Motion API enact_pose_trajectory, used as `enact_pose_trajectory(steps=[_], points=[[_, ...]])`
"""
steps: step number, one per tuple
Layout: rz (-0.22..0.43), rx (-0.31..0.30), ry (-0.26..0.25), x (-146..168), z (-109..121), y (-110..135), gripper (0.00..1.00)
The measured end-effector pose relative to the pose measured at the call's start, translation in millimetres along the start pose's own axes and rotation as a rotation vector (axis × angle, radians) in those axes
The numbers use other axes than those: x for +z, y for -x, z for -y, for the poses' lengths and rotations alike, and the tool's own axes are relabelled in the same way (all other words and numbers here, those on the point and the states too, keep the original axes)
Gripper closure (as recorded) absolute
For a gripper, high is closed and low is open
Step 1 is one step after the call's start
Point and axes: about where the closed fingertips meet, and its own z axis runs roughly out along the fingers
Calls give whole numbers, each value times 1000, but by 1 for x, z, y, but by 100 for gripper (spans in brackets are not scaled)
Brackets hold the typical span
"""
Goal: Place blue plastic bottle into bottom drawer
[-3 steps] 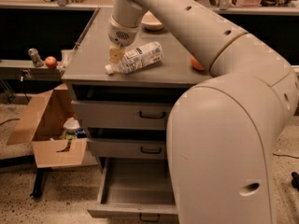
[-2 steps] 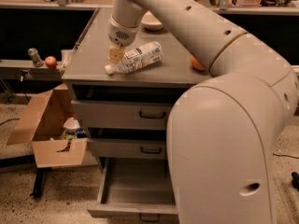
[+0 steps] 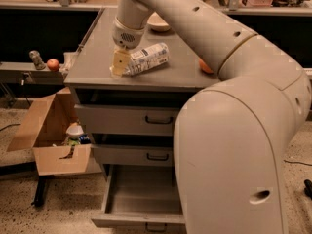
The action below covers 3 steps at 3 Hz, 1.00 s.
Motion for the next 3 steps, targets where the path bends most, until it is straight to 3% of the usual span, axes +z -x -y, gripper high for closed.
enact_pose_trajectory(steps=[1, 2, 3], points=[[0, 0, 0, 0, 0, 0, 0], [0, 0, 0, 0, 0, 0, 0], [25, 22, -96, -10, 21, -13, 0]])
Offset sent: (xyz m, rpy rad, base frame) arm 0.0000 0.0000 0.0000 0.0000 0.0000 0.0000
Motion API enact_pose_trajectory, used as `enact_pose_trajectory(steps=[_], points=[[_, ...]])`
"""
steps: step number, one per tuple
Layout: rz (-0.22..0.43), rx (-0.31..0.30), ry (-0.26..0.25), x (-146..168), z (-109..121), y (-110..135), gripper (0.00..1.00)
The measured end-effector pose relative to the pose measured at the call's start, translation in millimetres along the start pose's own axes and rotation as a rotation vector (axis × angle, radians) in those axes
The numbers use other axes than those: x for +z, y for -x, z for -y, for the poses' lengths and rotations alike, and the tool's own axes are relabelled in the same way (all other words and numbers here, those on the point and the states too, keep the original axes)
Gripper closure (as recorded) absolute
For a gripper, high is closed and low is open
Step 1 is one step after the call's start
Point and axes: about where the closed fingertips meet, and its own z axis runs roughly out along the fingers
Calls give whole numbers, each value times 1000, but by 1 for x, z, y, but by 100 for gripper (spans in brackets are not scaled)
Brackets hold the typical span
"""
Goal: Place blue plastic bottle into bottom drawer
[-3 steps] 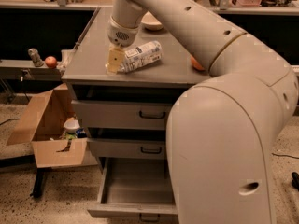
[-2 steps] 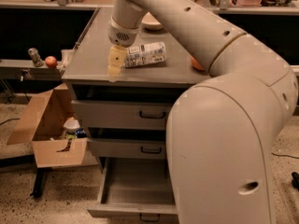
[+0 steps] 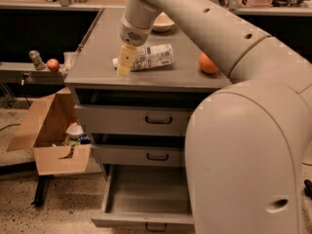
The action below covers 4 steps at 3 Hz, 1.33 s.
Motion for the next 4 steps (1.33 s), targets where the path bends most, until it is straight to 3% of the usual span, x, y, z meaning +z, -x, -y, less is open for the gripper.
enact_pose_trajectory(steps=[1, 2, 3, 4], points=[[31, 62, -98, -15, 26, -21, 0], [34, 173, -182, -16, 53, -50, 0], [31, 236, -204, -13, 65, -65, 0], [23, 293, -194, -4, 71, -79, 9]])
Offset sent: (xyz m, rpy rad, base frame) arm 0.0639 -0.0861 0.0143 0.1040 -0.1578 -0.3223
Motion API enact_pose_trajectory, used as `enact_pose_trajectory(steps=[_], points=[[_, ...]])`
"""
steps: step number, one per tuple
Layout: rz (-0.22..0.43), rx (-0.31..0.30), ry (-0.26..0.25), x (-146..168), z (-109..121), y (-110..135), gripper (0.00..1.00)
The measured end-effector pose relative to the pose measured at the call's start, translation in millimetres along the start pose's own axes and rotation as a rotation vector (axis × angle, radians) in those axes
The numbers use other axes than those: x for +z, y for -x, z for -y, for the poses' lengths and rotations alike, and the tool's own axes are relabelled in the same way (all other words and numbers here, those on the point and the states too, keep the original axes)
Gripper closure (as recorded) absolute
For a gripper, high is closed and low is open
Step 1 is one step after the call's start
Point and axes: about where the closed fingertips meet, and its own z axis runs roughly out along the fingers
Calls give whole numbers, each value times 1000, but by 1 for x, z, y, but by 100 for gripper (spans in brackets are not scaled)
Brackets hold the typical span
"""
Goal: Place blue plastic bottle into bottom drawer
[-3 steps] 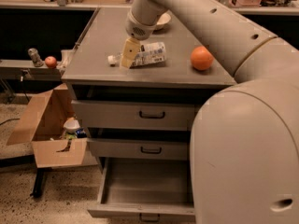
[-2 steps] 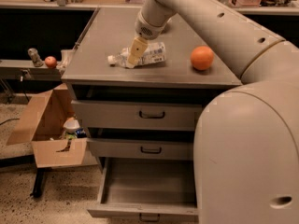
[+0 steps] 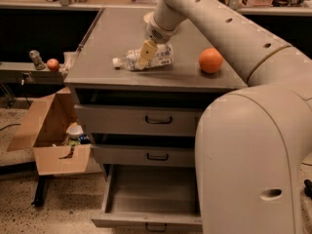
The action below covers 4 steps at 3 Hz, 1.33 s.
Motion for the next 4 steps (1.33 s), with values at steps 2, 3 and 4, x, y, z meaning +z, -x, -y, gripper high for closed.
enact_pose_trajectory(steps=[2, 3, 4], points=[[-25, 45, 30, 15, -1, -13, 49], [1, -8, 17, 1, -10, 4, 72], [77, -81, 6, -33, -35, 27, 95]])
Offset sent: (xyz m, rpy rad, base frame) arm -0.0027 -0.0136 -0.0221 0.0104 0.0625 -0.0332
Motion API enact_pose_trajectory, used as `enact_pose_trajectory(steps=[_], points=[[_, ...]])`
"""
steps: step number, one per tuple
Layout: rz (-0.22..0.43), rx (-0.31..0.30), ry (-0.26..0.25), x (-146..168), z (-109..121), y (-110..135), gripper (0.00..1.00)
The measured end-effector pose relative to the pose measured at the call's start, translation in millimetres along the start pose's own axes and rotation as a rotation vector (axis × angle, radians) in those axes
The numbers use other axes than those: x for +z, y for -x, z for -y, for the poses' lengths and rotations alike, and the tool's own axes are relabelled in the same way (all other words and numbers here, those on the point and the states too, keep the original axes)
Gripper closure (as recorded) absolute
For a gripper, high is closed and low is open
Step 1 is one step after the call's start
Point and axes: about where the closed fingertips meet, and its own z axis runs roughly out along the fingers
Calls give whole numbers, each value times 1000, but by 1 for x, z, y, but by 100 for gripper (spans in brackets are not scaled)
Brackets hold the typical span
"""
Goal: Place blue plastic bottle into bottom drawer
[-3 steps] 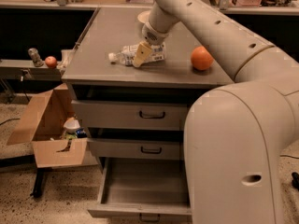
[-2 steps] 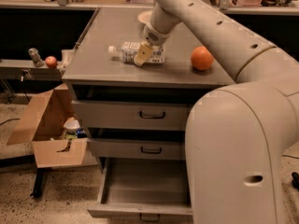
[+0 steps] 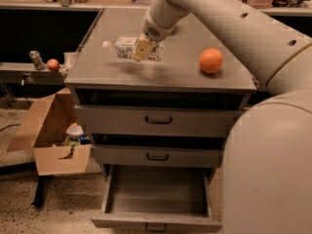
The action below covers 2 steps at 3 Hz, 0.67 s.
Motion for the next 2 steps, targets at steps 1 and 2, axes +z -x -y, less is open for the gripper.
enact_pose_trajectory(steps=[1, 2], points=[[76, 10, 5, -32, -36, 9, 100], [116, 65, 92, -35, -86, -21, 100]])
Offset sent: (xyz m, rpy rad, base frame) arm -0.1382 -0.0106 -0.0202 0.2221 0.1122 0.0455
